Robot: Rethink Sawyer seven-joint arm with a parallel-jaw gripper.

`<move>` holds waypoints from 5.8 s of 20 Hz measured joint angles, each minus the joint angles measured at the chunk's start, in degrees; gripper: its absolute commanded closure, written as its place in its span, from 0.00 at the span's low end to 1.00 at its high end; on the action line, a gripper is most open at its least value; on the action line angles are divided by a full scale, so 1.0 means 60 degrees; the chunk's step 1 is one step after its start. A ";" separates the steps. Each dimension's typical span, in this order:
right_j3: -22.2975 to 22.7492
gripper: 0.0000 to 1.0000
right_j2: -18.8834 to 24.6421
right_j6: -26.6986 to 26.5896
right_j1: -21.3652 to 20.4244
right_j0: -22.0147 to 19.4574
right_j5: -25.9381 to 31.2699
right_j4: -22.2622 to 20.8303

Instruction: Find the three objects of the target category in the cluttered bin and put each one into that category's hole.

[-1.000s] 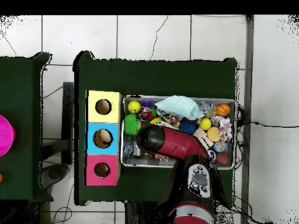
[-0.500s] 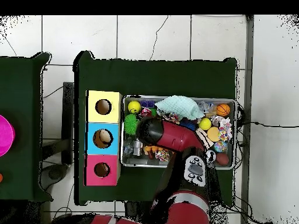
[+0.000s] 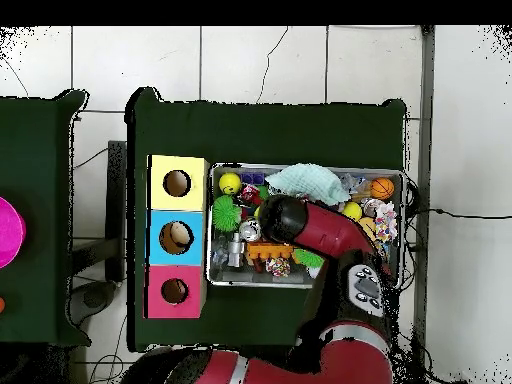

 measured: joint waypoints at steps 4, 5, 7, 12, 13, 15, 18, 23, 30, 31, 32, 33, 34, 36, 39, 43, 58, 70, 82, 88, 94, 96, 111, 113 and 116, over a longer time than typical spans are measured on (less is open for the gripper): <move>0.0004 0.00 0.0243 0.0000 -0.0070 -0.0793 0.0002 -0.0120; 0.0015 0.00 0.0331 0.0000 -0.0112 -0.1067 0.0002 -0.0222; 0.0036 0.00 0.0510 0.0000 -0.0196 -0.1547 0.0004 -0.0451; 0.0131 0.00 0.0976 0.0000 -0.0420 -0.2421 0.0004 -0.1060; 0.0162 0.00 0.1078 0.0000 -0.0468 -0.2565 0.0004 -0.1193; 0.0225 0.00 0.1228 0.0000 -0.0544 -0.2749 0.0002 -0.1421; 0.0309 0.00 0.1299 0.0000 -0.0598 -0.2791 -0.0022 -0.1600; 0.0506 0.00 0.1238 0.0000 -0.0653 -0.2363 -0.0303 -0.1719; 0.0912 0.00 0.1009 0.0000 -0.1006 -0.1264 -0.0372 -0.1721; 0.1049 0.00 0.0952 0.0000 -0.1142 -0.0982 -0.0372 -0.1719; 0.1088 0.00 0.0934 0.0000 -0.1181 -0.0905 -0.0370 -0.1717; 0.1141 0.00 0.0908 0.0000 -0.1236 -0.0811 -0.0370 -0.1707; 0.1243 0.00 0.0857 0.0000 -0.1343 -0.0659 -0.0366 -0.1682; 0.1360 0.00 0.0790 0.0000 -0.1487 -0.0497 -0.0323 -0.1633; 0.1527 0.00 0.0633 0.0000 -0.1747 -0.0215 -0.0120 -0.1472; 0.1559 0.00 0.0292 0.0000 -0.1927 0.0277 0.0203 -0.1150; 0.1551 0.00 -0.0204 0.0002 -0.1309 0.1368 0.0256 0.0277; 0.1552 0.00 -0.0201 0.0002 -0.0292 0.1424 -0.0853 0.0950; 0.1550 0.00 -0.0097 0.0000 -0.0072 0.1091 -0.1638 0.1231; 0.1548 0.00 0.0310 0.0002 -0.0247 -0.0221 -0.1689 0.0481; 0.1547 0.00 0.0775 0.0002 -0.0324 -0.1814 -0.1797 -0.0687; 0.1550 0.00 0.0897 0.0002 -0.0359 -0.2063 -0.1793 -0.0940; 0.1548 0.00 0.1059 0.0002 -0.0369 -0.1710 -0.1797 -0.1738; 0.1548 0.00 0.1035 0.0002 -0.0369 -0.1588 -0.1797 -0.1738; 0.1548 0.00 0.1021 0.0002 -0.0369 -0.1513 -0.1797 -0.1738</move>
